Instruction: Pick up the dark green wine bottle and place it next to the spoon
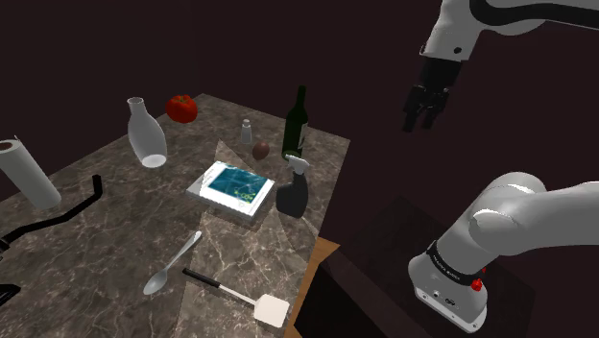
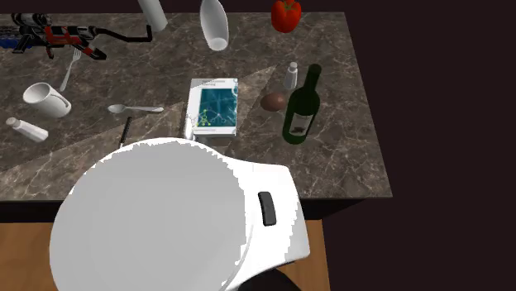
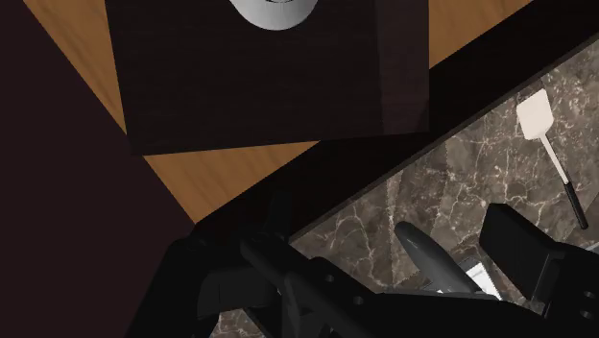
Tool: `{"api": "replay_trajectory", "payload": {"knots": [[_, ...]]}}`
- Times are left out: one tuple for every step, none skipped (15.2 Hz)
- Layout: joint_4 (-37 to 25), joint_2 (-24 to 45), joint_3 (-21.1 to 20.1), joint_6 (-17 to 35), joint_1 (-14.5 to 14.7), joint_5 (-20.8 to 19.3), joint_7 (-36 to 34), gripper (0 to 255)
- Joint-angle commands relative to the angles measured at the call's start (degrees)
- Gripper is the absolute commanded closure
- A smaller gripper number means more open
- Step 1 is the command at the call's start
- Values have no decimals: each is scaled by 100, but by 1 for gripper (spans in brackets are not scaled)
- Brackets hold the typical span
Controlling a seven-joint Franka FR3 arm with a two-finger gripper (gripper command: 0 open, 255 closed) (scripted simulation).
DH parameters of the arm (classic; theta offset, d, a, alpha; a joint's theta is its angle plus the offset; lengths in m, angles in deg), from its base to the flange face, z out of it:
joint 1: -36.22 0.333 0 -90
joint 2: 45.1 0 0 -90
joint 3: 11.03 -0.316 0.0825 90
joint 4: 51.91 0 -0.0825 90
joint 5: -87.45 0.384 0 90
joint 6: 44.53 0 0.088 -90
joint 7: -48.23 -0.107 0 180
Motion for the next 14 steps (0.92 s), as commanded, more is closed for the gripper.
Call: {"api": "replay_trajectory", "payload": {"knots": [[0,0,0,0,0,0,0,0],[-65,201,-4,170,11,-8,20,0],[-138,404,-8,334,21,-15,39,0],[-219,607,-11,493,31,-21,57,0],[-306,812,-14,645,41,-28,74,0],[-401,1018,-17,790,48,-33,91,0],[-502,1224,-20,929,57,-38,107,0],[-611,1430,-22,1061,64,-43,122,0],[-727,1636,-24,1186,72,-48,136,0],[-849,1843,-25,1305,79,-53,149,0],[-978,2048,-27,1416,86,-57,161,0],[-1114,2254,-27,1521,94,-62,173,0],[-1257,2459,-28,1618,99,-66,184,0],[-1406,2664,-29,1709,105,-71,194,0]]}}
